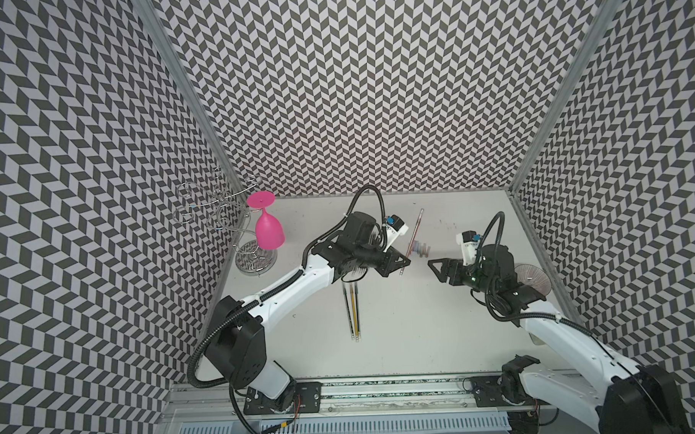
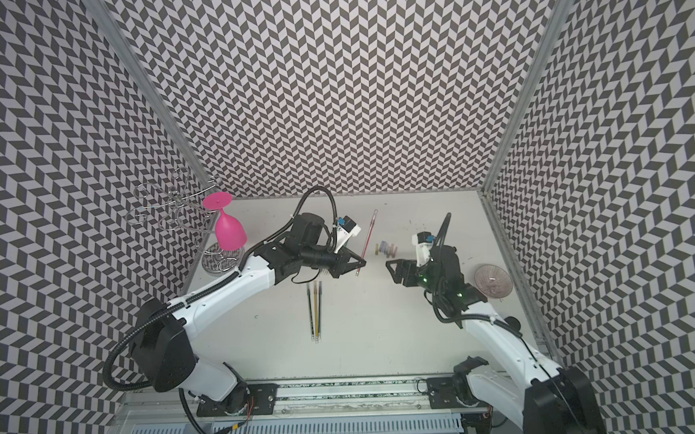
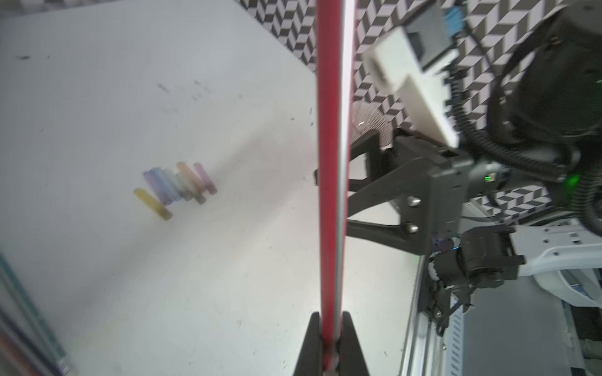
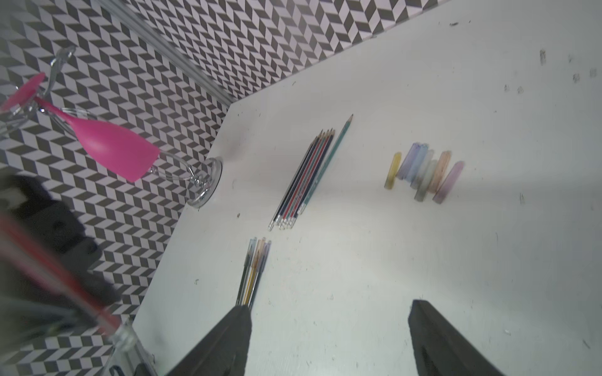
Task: Remove the protective cover of the pencils
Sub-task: Remove the protective sleeve from the pencil.
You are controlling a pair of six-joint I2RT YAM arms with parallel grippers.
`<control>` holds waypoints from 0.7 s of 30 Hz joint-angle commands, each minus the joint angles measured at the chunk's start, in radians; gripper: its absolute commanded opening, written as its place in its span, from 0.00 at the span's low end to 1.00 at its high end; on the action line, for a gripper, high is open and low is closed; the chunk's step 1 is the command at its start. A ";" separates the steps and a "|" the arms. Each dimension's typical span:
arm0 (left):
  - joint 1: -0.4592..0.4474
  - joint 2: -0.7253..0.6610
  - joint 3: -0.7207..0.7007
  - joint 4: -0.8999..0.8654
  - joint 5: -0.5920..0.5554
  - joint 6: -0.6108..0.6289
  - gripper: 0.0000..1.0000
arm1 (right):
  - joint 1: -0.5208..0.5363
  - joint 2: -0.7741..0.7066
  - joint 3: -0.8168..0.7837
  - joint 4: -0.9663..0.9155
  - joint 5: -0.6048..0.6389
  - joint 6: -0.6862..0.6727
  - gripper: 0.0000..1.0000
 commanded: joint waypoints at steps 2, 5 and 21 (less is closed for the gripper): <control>0.009 -0.010 -0.069 -0.103 -0.093 0.033 0.00 | -0.006 -0.143 -0.119 0.084 -0.056 -0.029 0.80; -0.019 -0.032 -0.143 -0.072 -0.116 -0.009 0.00 | -0.011 -0.193 -0.132 0.083 -0.085 -0.007 0.89; -0.114 0.019 -0.265 -0.127 -0.222 -0.014 0.00 | -0.014 -0.047 -0.206 0.430 -0.371 0.273 0.67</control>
